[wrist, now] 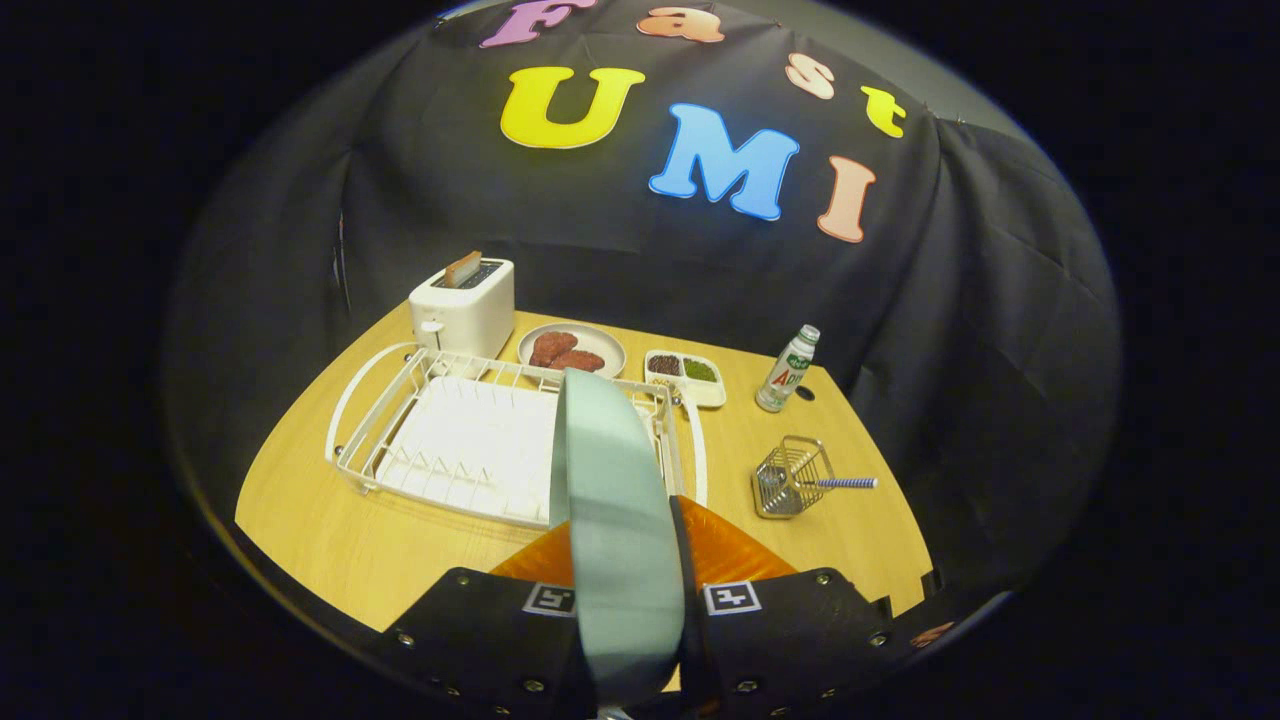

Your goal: Take the plate from the dish rack, then take the spoon from the basket and place it into the plate.

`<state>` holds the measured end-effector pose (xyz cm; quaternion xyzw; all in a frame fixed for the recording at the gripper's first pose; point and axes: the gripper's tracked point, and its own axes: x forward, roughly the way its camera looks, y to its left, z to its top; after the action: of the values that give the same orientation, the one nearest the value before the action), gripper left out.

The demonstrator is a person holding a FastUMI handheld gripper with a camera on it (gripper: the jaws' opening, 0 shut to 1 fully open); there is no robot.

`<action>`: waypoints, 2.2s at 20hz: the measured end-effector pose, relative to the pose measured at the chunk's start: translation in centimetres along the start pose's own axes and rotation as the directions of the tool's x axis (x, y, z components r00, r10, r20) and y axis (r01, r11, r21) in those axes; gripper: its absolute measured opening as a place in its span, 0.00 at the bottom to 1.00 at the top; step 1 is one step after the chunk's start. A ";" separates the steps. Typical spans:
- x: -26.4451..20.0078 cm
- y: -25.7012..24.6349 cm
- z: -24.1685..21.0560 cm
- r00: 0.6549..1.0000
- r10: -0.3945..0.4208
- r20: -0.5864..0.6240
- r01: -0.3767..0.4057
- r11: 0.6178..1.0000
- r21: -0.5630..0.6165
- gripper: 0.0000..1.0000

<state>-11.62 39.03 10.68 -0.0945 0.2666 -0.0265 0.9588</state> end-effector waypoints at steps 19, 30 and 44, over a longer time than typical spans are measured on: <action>5.1 3.8 -12.9 0.892 0.427 -0.151 -0.336 0.847 0.412 0.30; 8.0 9.4 -14.3 0.772 0.623 -0.124 -0.386 0.615 0.688 0.31; 9.9 5.9 -14.8 0.857 0.475 -0.197 -0.298 0.771 0.562 0.67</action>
<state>-10.76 41.34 -7.97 0.2275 0.4191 0.0892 0.8744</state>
